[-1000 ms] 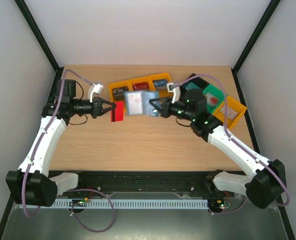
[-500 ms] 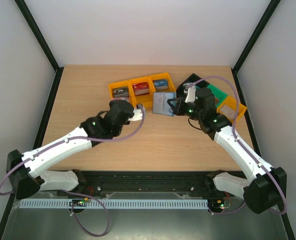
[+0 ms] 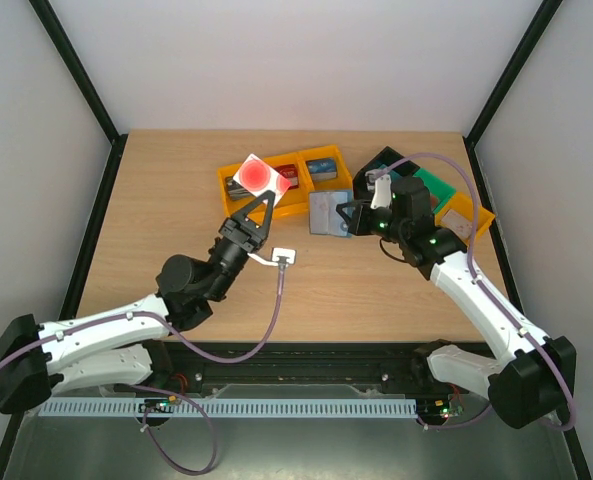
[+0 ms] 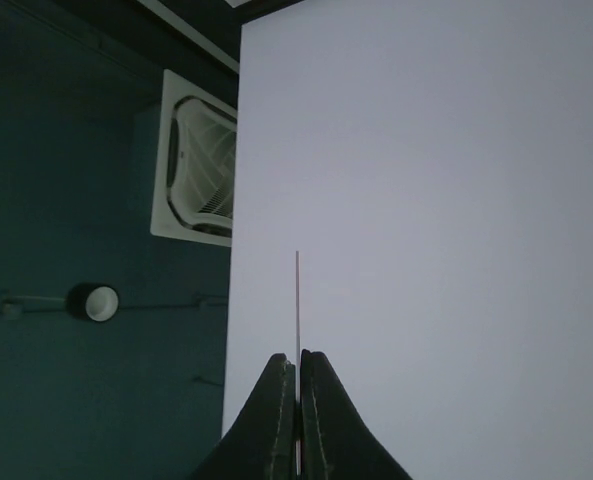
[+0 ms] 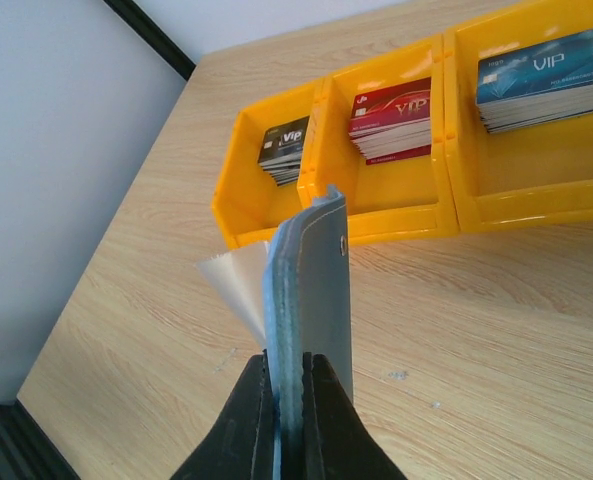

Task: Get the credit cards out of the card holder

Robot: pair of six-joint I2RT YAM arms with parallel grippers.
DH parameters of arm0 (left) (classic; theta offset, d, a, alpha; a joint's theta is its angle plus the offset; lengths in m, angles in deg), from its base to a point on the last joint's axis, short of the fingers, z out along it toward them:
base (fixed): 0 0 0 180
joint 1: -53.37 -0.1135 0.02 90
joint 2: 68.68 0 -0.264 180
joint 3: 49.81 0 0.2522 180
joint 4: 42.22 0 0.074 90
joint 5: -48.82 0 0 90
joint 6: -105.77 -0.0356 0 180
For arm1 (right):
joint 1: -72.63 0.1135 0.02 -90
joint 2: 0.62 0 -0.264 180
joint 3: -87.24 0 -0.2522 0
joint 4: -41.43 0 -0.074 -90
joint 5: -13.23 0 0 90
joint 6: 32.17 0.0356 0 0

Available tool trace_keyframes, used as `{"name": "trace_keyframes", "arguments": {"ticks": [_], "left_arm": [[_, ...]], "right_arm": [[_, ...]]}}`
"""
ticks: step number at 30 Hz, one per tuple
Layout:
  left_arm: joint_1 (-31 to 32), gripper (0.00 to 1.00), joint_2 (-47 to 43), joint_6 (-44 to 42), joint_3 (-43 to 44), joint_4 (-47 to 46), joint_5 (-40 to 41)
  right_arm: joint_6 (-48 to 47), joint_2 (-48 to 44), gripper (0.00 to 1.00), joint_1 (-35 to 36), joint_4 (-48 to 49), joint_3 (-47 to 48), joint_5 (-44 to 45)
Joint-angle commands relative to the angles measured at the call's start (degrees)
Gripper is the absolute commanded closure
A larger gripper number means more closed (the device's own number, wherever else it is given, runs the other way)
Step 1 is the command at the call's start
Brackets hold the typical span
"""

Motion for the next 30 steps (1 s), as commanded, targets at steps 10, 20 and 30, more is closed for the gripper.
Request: {"name": "trace_keyframes", "arguments": {"ticks": [10, 20, 30], "left_arm": [[0.65, 0.98, 6.20, -21.12, 0.04, -9.07, 6.84], [0.44, 0.98, 11.37, 10.64, 10.22, 14.37, 29.89], [-0.29, 0.98, 9.69, 47.32, 9.68, 47.28, 34.92]], "right_arm": [[-3.24, -1.44, 0.98, -0.44, -2.98, 1.51, -0.09], [-4.37, 0.33, 0.98, -0.46, -7.53, 2.79, -8.45], [-1.68, 4.53, 0.99, -0.46, -8.96, 1.06, -16.89]]}}
